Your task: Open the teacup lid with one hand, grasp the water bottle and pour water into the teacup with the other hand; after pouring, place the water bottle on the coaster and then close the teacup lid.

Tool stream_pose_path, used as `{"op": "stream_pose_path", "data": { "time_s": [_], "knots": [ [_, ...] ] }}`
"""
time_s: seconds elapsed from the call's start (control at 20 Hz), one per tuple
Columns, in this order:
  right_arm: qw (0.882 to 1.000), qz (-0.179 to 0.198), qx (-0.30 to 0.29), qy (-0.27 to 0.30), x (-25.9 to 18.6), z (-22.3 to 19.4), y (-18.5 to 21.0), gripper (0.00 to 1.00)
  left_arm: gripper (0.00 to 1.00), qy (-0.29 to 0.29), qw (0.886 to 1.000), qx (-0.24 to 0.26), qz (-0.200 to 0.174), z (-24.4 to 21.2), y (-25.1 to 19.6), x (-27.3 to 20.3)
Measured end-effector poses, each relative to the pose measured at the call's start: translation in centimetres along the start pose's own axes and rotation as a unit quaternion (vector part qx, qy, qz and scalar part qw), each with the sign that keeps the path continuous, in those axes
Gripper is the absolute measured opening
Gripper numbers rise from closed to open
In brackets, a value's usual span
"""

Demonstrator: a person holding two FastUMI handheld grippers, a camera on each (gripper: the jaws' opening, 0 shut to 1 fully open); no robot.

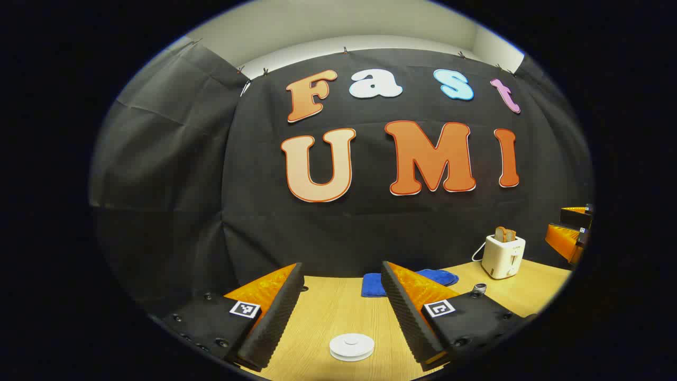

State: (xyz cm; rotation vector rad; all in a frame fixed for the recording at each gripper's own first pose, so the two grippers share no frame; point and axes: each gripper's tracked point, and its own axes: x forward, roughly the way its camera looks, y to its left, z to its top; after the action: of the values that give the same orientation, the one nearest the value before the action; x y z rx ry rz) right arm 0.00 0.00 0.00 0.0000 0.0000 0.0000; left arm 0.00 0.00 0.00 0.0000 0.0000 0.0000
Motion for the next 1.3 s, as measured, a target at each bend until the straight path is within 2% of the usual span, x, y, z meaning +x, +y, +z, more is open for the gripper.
{"op": "stream_pose_path", "data": {
  "time_s": [0.05, 0.2, 0.25, 0.3, 0.35, 0.45, 0.7, 0.75, 0.9, 1.0, 1.05, 1.1, 1.3],
  "knots": [
    [1.0, 0.001, -0.002, -0.002, 0.1, 0.2, 0.2, 0.91, 1.0, 0.001, 1.0, 0.0, 0.0, -0.1, 0.0, 0.1],
    [1.0, 0.012, 0.002, -0.001, 0.1, 0.3, 0.8, 0.91, 0.97, 0.006, 1.0, 0.001, -0.001, -0.3, -0.1, 0.1],
    [1.0, 0.014, 0.004, -0.001, 0.1, 0.4, 0.9, 0.91, 0.92, 0.007, 1.0, -0.002, -0.005, -0.3, -0.3, 0.1],
    [1.0, 0.016, 0.004, -0.002, 0.0, 0.4, 1.0, 0.91, 0.97, 0.009, 1.0, -0.004, -0.008, -0.3, -0.6, 0.0],
    [1.0, 0.015, 0.004, -0.001, 0.0, 0.4, 1.0, 0.91, 0.92, 0.012, 1.0, -0.004, -0.007, -0.5, -0.5, 0.1],
    [1.0, 0.016, 0.006, 0.0, -0.2, 0.4, 1.1, 0.91, 0.97, 0.011, 1.0, -0.004, -0.008, -0.4, -0.6, -0.1],
    [1.0, 0.019, 0.012, 0.007, -0.1, 0.0, 1.2, 0.92, 0.92, 0.014, 1.0, -0.002, -0.004, -0.6, -0.4, 0.2],
    [1.0, 0.02, 0.014, 0.008, 0.0, 0.1, 1.4, 0.92, 0.96, 0.016, 1.0, 0.0, -0.005, -0.7, -0.5, 0.3],
    [1.0, 0.023, 0.017, 0.008, 0.3, -0.2, 1.5, 0.92, 0.97, 0.017, 1.0, -0.002, -0.006, -1.1, -0.5, 0.4],
    [1.0, 0.024, 0.015, 0.011, 0.4, -0.6, 1.6, 0.92, 1.0, 0.021, 1.0, -0.008, -0.006, -1.6, -0.4, 0.9],
    [0.999, 0.024, 0.016, 0.014, 0.6, -0.9, 1.6, 0.92, 0.98, 0.027, 1.0, -0.01, -0.006, -2.3, -0.3, 1.1],
    [0.999, 0.026, 0.017, 0.018, 0.7, -1.3, 1.8, 0.92, 1.0, 0.033, 0.999, -0.011, -0.007, -2.8, -0.3, 1.4],
    [0.998, 0.039, 0.026, 0.029, 1.1, -2.7, 2.5, 0.92, 0.98, 0.049, 0.999, -0.002, -0.02, -5.1, -1.1, 1.9]
  ]
}}
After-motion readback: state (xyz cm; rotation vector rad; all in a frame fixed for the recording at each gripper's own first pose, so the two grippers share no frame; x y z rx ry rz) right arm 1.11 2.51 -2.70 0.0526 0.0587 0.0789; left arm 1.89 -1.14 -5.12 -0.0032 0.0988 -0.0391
